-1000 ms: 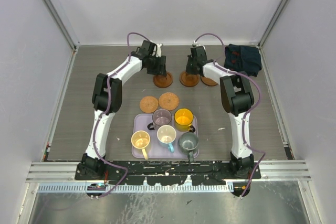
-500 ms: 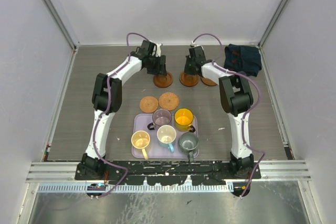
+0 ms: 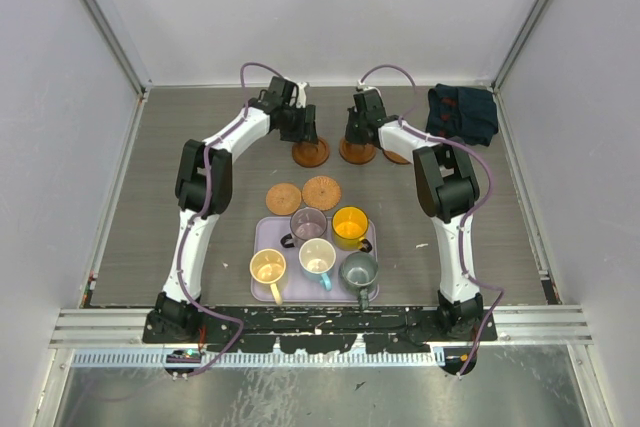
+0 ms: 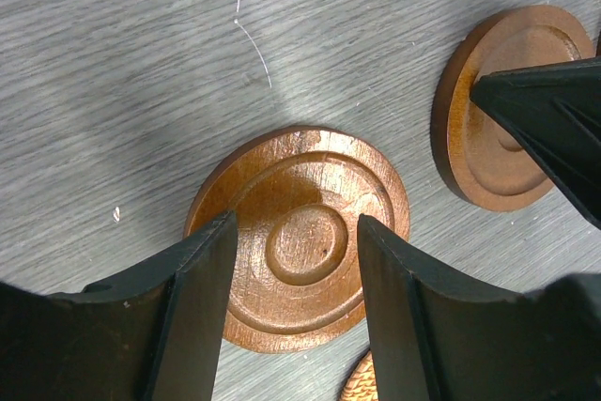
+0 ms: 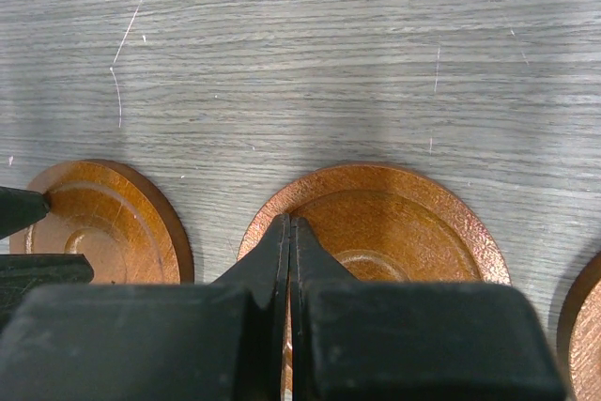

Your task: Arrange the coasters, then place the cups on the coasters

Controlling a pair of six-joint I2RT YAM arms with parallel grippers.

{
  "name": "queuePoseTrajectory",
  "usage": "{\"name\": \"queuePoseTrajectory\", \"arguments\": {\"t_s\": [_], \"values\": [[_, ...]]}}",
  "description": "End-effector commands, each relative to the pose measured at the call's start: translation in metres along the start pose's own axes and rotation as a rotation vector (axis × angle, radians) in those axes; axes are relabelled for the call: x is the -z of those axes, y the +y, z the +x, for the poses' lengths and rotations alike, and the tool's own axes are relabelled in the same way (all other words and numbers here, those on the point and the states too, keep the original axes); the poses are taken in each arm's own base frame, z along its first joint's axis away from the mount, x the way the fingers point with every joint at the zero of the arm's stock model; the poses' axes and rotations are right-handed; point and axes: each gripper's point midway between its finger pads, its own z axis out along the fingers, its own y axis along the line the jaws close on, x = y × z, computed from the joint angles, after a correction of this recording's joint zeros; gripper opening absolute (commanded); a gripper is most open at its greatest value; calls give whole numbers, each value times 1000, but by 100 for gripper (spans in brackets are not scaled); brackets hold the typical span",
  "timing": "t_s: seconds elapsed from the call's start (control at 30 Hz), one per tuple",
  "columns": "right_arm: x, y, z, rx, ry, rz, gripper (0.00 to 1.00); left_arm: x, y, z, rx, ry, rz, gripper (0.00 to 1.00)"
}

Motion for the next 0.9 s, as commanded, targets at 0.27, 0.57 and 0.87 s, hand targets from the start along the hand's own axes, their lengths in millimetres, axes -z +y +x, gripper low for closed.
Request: {"name": "queuePoseTrajectory", "arguments": {"t_s": [0.27, 0.57, 0.87], "values": [[2, 7, 0, 15, 4, -11, 1, -6, 6, 2, 4, -8, 6, 56], [29, 13, -38, 76, -86, -7, 1, 37, -23, -48, -80, -207, 81, 60], [78, 35, -83, 82, -205, -72, 1, 105, -46, -87, -139, -356, 85, 62]]}}
